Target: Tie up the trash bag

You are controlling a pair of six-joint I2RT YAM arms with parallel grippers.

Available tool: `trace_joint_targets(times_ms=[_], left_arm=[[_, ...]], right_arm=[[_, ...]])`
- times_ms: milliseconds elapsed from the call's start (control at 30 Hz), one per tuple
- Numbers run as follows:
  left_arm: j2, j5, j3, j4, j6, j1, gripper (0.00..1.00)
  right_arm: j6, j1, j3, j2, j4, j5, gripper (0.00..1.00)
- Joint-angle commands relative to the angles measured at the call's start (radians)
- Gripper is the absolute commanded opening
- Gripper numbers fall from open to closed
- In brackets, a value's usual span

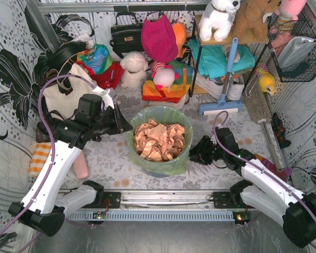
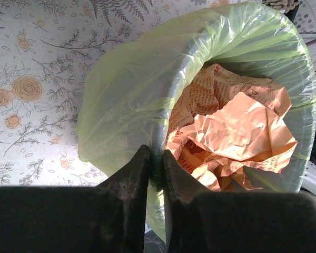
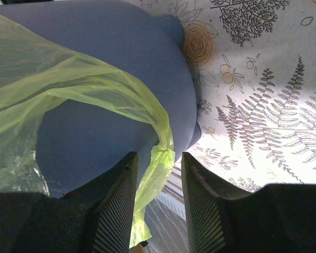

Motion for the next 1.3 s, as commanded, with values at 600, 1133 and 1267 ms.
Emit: trace_joint_targets(times_ms=[600, 1133, 1267], left_arm=[[-0.077, 0.004, -0.067, 0.050, -0.064, -0.007, 0.20], [-0.088, -0.021, -0.083, 0.051, -0.077, -0.006, 0.20], [-0.101, -0.075, -0.078, 0.048, -0.096, -0.006, 0.17]], right_arm=[[0.058, 0.089, -0.052, 0.191, 0.260, 0.028, 0.32], [0.066, 0.089, -0.062, 0.214, 0.309, 0.096, 0.00], [0.058, 0.089, -0.058, 0.091, 0.248, 0.122, 0.00]])
